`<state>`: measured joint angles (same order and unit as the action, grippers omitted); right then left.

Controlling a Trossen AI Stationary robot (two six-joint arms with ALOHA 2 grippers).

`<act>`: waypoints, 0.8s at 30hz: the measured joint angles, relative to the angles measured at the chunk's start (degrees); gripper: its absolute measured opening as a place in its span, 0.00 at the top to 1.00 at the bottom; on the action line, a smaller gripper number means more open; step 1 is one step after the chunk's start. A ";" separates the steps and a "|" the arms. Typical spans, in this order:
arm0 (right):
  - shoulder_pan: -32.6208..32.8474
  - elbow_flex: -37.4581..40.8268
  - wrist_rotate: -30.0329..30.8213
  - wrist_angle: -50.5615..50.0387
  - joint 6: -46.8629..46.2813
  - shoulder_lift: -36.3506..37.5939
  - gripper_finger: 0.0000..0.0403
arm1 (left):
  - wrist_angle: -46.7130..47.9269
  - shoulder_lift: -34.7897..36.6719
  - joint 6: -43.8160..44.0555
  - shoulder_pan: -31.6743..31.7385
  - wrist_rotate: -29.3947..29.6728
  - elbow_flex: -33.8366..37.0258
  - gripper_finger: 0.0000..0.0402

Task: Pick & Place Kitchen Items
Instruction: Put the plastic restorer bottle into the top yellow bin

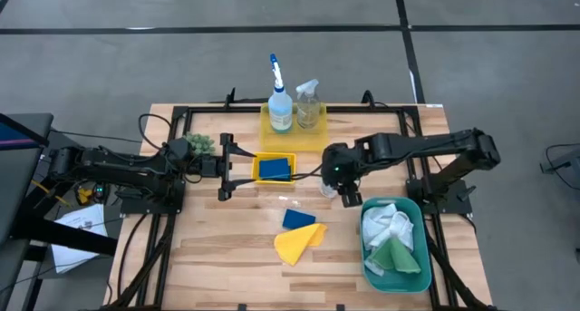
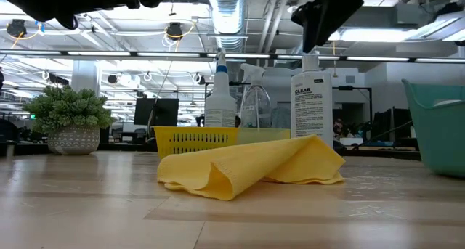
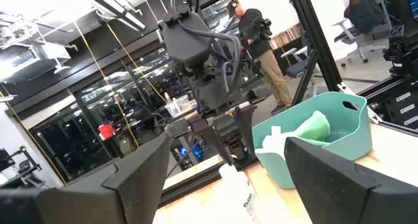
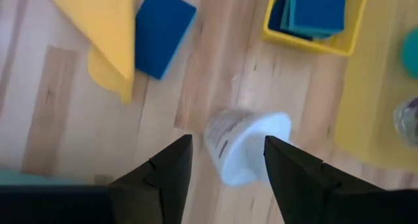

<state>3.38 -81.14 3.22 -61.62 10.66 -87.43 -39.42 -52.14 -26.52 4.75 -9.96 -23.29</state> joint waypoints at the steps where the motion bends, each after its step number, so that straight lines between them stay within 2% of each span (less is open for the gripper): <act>1: -0.04 0.00 0.00 0.56 0.34 0.02 0.55 | 0.00 0.00 0.00 0.00 -0.02 0.00 0.26; 12: -4.86 0.02 -0.21 2.18 1.43 -0.15 0.53 | 0.04 0.00 0.00 0.00 -0.01 0.00 0.26; 18: -7.28 0.00 -5.97 2.95 0.85 -0.06 0.52 | 0.36 0.00 0.00 0.02 -0.02 0.00 0.26; 24: -7.67 2.17 -6.58 2.83 -0.20 -0.01 0.52 | 0.50 0.00 0.01 0.01 -0.02 0.00 0.26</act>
<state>-4.29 -78.97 -3.36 -58.79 10.46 -87.44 -38.92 -52.14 -26.52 4.76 -9.97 -23.29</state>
